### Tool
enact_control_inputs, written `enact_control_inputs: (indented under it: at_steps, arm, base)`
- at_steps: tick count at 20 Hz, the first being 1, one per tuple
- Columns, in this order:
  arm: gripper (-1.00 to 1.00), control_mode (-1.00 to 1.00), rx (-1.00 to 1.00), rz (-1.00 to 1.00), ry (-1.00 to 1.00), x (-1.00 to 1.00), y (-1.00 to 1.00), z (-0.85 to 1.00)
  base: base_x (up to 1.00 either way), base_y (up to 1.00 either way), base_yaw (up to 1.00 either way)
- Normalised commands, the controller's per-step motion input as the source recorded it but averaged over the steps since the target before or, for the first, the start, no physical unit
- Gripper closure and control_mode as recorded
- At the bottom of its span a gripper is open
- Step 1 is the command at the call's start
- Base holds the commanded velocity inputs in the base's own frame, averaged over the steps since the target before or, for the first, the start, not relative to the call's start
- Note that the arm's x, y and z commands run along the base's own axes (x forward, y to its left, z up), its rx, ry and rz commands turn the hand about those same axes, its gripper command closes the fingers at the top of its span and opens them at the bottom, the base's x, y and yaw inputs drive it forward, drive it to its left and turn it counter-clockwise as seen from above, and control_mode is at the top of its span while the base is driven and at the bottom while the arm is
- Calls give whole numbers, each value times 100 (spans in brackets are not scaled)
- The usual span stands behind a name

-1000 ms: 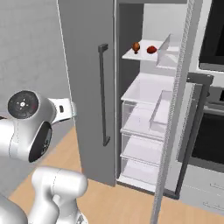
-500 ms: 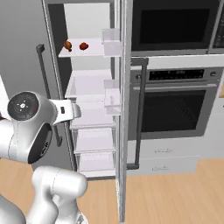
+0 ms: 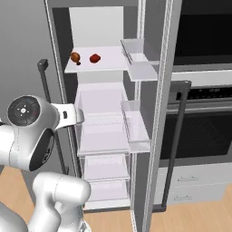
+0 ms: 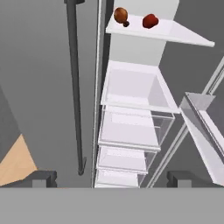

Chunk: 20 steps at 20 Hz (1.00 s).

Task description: Place one bell pepper and one chicken drumstick in each tupperware on the nearby counter, to pack two identical lunches.

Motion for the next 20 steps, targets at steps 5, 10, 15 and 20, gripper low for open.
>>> enact_control_inputs:
  at_steps: [5, 10, 15, 20]
  arm:
    - [-100, 100, 0, 0, 0, 0, 0, 0]
    - [-100, 100, 0, 0, 0, 0, 0, 0]
    - [-100, 100, 0, 0, 0, 0, 0, 0]
    - [-100, 100, 0, 0, 0, 0, 0, 0]
  base:
    - [82, 0, -20]
    - [60, -12, 0]
    - [59, -24, 0]
    - [40, -33, -1]
